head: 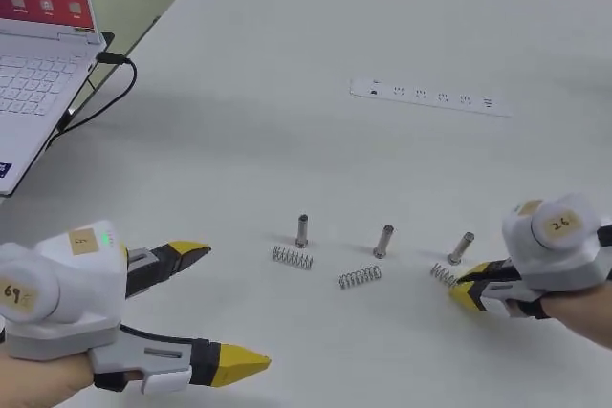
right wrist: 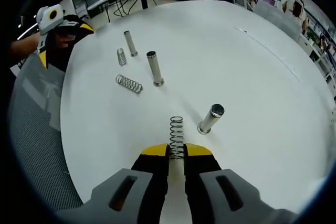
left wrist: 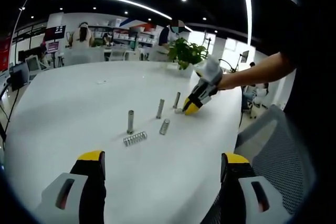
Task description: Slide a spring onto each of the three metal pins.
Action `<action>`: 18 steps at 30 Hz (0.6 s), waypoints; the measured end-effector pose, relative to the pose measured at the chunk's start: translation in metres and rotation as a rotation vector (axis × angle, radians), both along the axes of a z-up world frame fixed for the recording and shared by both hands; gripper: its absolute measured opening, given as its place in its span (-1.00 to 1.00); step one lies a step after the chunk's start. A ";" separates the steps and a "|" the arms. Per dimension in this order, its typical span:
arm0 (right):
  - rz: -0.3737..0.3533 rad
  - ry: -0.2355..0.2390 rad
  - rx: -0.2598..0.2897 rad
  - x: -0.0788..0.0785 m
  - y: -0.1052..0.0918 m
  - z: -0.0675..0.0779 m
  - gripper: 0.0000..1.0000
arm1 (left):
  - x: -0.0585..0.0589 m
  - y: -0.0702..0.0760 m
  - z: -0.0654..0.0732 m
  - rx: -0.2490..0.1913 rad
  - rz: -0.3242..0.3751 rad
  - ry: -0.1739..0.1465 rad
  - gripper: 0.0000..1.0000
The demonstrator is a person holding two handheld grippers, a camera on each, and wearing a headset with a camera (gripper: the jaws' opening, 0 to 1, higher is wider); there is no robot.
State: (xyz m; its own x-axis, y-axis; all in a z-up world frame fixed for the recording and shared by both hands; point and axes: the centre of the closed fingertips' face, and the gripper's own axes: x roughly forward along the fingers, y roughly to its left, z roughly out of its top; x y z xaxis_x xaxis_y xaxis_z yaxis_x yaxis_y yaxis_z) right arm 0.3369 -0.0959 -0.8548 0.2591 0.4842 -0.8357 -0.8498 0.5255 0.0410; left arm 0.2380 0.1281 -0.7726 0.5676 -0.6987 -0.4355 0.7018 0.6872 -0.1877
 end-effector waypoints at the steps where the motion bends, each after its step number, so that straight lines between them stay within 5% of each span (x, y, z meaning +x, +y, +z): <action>1: -0.002 0.003 0.005 -0.001 0.000 0.000 -0.83 | 0.000 0.000 0.000 0.001 0.000 -0.001 0.76; 18: -0.003 0.001 0.041 -0.018 0.003 0.018 -0.83 | -0.001 -0.013 0.004 -0.006 -0.032 -0.012 0.77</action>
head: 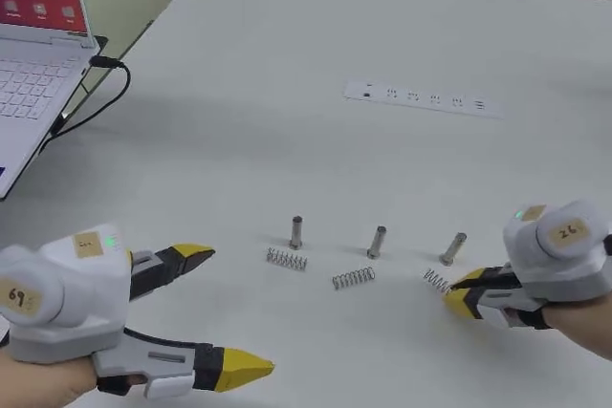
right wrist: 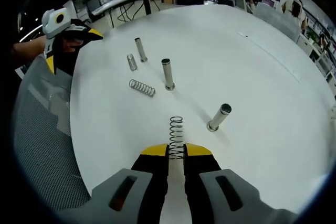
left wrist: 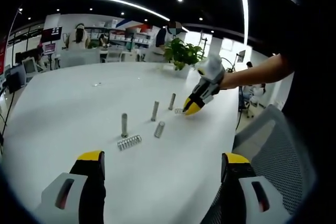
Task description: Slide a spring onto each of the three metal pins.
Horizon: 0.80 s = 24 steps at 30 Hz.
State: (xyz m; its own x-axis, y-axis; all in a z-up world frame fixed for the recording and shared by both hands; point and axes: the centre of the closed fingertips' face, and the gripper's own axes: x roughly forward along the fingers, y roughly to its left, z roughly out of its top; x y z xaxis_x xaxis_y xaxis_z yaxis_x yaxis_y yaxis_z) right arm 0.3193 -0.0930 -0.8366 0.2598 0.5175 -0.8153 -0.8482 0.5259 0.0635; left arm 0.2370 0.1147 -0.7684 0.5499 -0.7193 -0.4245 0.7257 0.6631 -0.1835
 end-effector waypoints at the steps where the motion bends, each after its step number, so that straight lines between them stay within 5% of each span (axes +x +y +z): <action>1: 0.003 -0.002 0.002 -0.001 0.000 0.003 -0.83 | 0.001 -0.001 0.001 0.000 -0.003 -0.003 0.78; 14: 0.039 -0.060 -0.004 -0.004 0.000 0.025 -0.83 | 0.025 -0.016 0.023 -0.025 -0.042 -0.098 0.82; 21: 0.063 -0.094 -0.002 -0.013 0.003 0.032 -0.83 | 0.023 -0.030 0.024 -0.045 -0.073 -0.098 0.75; 24: 0.082 -0.102 0.004 -0.019 0.006 0.034 -0.83 | 0.022 -0.037 0.023 -0.088 -0.075 -0.082 0.71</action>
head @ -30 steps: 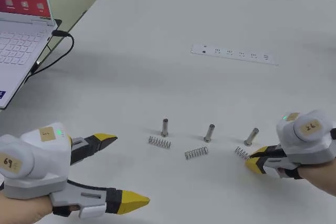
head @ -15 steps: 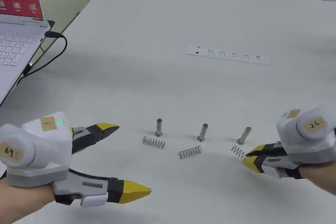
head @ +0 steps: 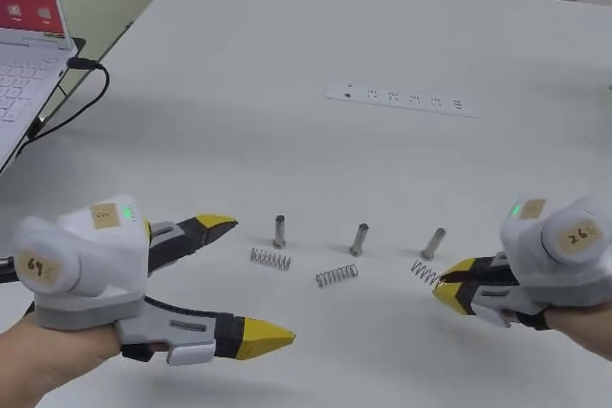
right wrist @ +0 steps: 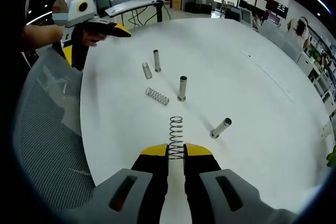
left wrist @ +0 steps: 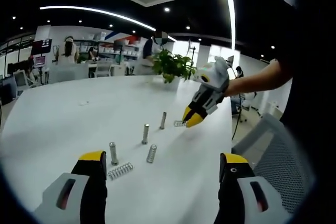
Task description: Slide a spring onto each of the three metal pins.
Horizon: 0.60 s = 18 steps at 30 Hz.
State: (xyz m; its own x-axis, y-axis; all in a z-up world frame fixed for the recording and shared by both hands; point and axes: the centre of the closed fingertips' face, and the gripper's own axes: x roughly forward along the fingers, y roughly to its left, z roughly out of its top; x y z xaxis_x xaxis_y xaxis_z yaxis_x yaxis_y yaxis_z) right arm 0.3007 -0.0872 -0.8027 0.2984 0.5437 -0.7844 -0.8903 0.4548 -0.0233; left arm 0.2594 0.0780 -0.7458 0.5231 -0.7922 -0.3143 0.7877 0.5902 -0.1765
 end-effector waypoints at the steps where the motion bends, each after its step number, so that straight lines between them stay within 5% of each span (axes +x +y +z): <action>1: 0.002 -0.002 0.000 -0.001 0.001 0.000 -0.83 | 0.000 -0.001 -0.001 -0.004 0.001 0.000 0.72; 9: 0.061 -0.016 0.026 -0.014 0.015 0.012 -0.84 | -0.005 -0.025 0.001 -0.048 -0.067 0.023 0.46; 18: 0.168 -0.054 0.033 -0.027 0.038 0.023 -0.84 | 0.006 -0.051 0.003 -0.070 -0.127 0.027 0.25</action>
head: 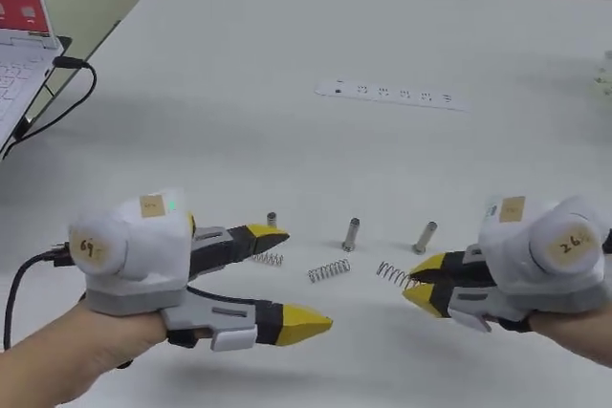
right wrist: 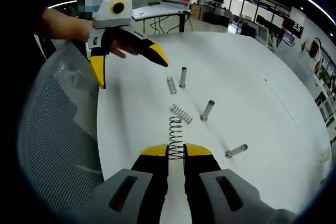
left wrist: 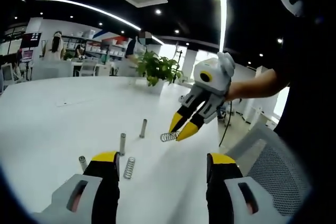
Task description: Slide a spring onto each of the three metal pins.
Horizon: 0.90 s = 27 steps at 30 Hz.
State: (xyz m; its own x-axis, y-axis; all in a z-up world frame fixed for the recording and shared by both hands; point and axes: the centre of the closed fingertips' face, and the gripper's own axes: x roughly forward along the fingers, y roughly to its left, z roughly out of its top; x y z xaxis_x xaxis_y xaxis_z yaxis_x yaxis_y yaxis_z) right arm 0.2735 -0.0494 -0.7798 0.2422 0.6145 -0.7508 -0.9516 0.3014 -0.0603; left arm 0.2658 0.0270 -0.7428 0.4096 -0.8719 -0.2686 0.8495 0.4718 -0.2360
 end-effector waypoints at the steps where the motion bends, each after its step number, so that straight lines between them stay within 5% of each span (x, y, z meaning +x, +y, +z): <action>1: 0.010 -0.003 -0.004 -0.002 0.001 0.000 -0.84 | 0.001 -0.003 -0.001 0.001 -0.007 -0.001 0.23; 10: 0.083 -0.025 -0.020 -0.012 0.009 -0.001 -0.84 | 0.005 -0.026 -0.015 0.023 -0.072 0.006 0.02; 27: 0.224 -0.081 -0.010 -0.023 0.023 0.007 -0.84 | 0.001 -0.045 -0.017 0.039 -0.163 -0.012 -0.40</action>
